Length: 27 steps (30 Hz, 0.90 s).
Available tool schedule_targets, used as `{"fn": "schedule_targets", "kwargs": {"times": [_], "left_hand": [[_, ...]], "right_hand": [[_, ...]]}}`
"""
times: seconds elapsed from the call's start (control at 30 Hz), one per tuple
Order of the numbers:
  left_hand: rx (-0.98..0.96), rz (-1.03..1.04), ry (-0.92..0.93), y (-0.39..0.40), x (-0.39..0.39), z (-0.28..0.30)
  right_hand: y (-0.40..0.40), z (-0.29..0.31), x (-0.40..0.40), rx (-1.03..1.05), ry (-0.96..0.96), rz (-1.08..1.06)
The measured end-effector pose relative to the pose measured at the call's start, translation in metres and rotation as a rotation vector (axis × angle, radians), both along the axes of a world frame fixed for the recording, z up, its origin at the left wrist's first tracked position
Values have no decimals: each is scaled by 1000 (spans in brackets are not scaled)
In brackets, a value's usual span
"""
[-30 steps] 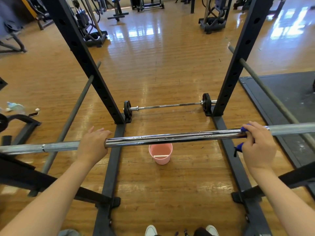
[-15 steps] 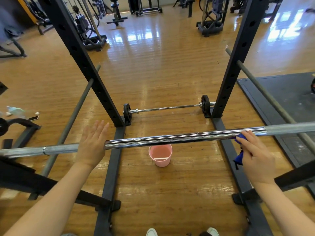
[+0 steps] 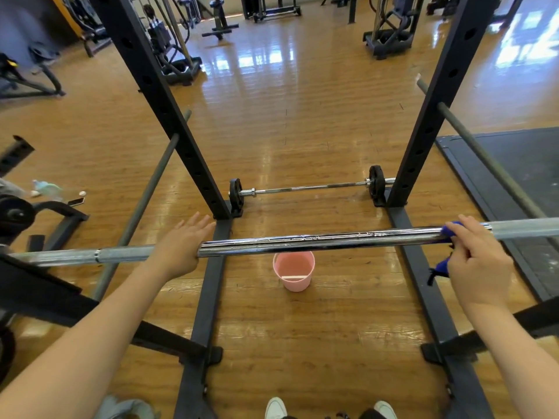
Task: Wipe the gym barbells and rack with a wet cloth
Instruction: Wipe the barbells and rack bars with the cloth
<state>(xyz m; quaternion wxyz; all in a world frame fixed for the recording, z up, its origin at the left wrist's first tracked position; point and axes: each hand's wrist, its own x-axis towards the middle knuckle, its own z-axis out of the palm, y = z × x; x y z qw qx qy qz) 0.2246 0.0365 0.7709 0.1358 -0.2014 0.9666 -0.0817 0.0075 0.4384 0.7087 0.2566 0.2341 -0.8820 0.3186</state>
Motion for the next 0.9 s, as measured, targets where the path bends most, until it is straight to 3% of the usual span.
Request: {"fn": "schedule_targets", "kwargs": {"times": [0.13,0.23,0.47,0.73,0.9], "left_hand": [[-3,17,11,-1,1,-5],[-15,-6,16,-5,2,-7],[20,-11,53,-11,3,-13],[33,-6,87,-12,4,-16],[25,-1,75,-10,3,-16]], "right_hand": [[-30,-1,14,34,135,198],[-25,-12,17,75,109,285],[11,-6,-4,-125,5,-122],[-7,-17,10,29,126,188],[19,-10,-10,-84,34,-81]]}}
